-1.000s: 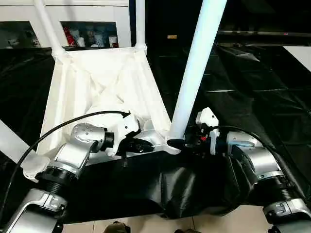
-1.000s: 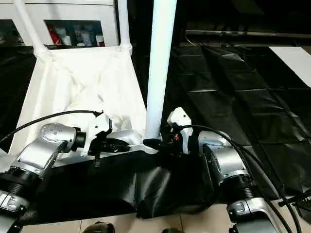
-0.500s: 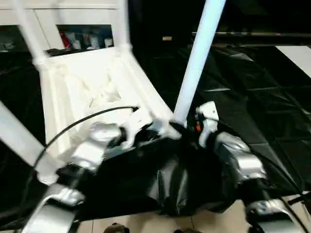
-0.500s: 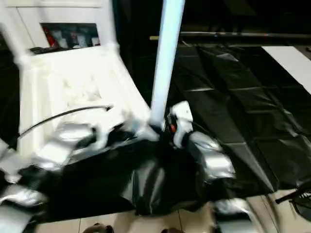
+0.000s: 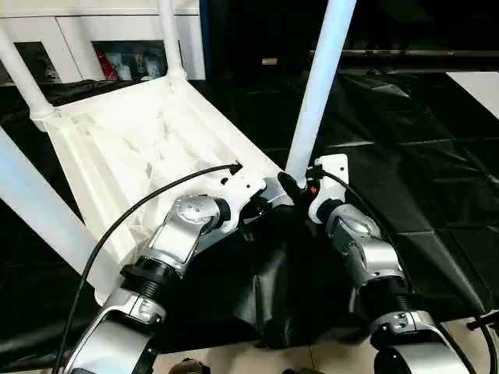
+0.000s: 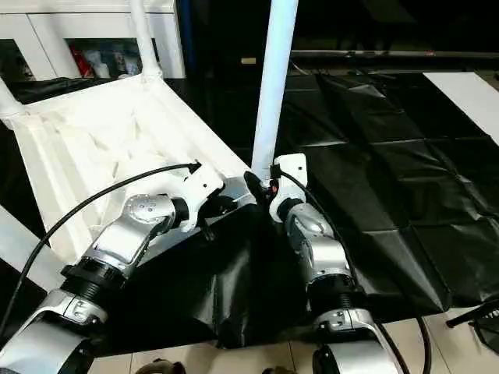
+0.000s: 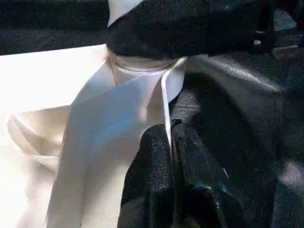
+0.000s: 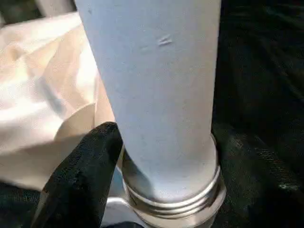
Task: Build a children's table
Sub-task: Rotate leg to tighten
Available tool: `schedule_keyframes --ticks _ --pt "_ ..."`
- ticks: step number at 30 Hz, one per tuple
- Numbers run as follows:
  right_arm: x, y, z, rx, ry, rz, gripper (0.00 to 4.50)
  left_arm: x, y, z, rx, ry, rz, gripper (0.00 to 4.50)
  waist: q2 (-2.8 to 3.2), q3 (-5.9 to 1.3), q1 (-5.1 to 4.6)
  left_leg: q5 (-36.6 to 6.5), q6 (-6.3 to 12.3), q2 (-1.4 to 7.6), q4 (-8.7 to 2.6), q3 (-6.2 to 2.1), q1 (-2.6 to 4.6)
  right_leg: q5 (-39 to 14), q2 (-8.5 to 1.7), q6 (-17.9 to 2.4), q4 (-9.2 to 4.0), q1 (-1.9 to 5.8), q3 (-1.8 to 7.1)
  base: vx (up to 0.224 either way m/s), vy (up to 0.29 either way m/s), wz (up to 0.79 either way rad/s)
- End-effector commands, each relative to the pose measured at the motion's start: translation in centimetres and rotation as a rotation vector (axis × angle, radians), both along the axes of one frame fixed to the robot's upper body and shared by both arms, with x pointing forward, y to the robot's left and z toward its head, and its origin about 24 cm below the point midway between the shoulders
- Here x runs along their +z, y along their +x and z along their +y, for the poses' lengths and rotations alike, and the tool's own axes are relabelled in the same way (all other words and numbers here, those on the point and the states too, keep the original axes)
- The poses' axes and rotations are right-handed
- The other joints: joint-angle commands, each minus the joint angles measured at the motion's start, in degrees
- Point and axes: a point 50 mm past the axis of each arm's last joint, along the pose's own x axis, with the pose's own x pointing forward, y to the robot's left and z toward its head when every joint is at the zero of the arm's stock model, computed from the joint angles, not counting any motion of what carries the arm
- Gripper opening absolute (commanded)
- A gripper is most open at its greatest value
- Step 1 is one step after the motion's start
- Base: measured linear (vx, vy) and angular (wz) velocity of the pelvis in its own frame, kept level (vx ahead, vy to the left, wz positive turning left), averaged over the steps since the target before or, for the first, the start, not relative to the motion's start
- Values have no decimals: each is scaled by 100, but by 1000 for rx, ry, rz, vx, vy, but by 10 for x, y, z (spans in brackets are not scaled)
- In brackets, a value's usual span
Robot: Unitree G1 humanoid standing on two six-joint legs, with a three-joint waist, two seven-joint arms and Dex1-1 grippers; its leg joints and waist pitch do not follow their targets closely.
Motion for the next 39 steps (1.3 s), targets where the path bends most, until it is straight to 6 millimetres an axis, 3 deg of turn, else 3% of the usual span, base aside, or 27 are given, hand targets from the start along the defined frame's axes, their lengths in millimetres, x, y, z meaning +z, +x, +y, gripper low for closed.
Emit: schedule_keyframes --ticks 1,4,8,11,21,32,39 --pt "2 -7 15 222 -54 -28 352 -7 -16 -10 -175 -50 57 0 -30 -304 -3 -911 393 351 -398 -168 42 -976 -436 -1190 -452 267 353 0 0 0" --pt "4 -10 10 300 -88 -42 361 -7 -16 -3 -182 -46 66 0 -39 -296 0 -787 532 341 -377 -151 27 -802 -436 -1259 -438 269 360 0 0 0" --pt "7 -24 -7 532 -182 -64 361 -2 -20 16 -268 -52 61 0 -46 -292 36 -734 642 356 -367 -151 24 -782 -438 -1259 -424 274 355 0 0 0" --pt "7 -33 -17 659 -230 -40 361 3 -27 28 -338 -71 96 0 -43 -271 28 -843 634 368 -387 -154 28 -932 -427 -1278 -436 260 349 0 0 0" --pt "16 -40 -16 766 -151 -61 361 1 -35 42 -389 -54 135 0 -51 -296 50 -638 687 389 -366 -143 38 -512 -432 -1509 -367 258 350 0 0 0" --pt "7 -46 -15 817 -205 -29 261 1 -36 42 -389 -55 137 0 -89 -296 61 -569 653 372 -356 -136 43 -580 -435 -1455 -367 261 356 0 0 0" --pt "4 -47 -17 817 -226 -25 210 -1 -37 43 -381 -52 137 0 -73 -291 70 -583 678 369 -352 -136 43 -563 -429 -1462 -369 262 354 0 0 0"
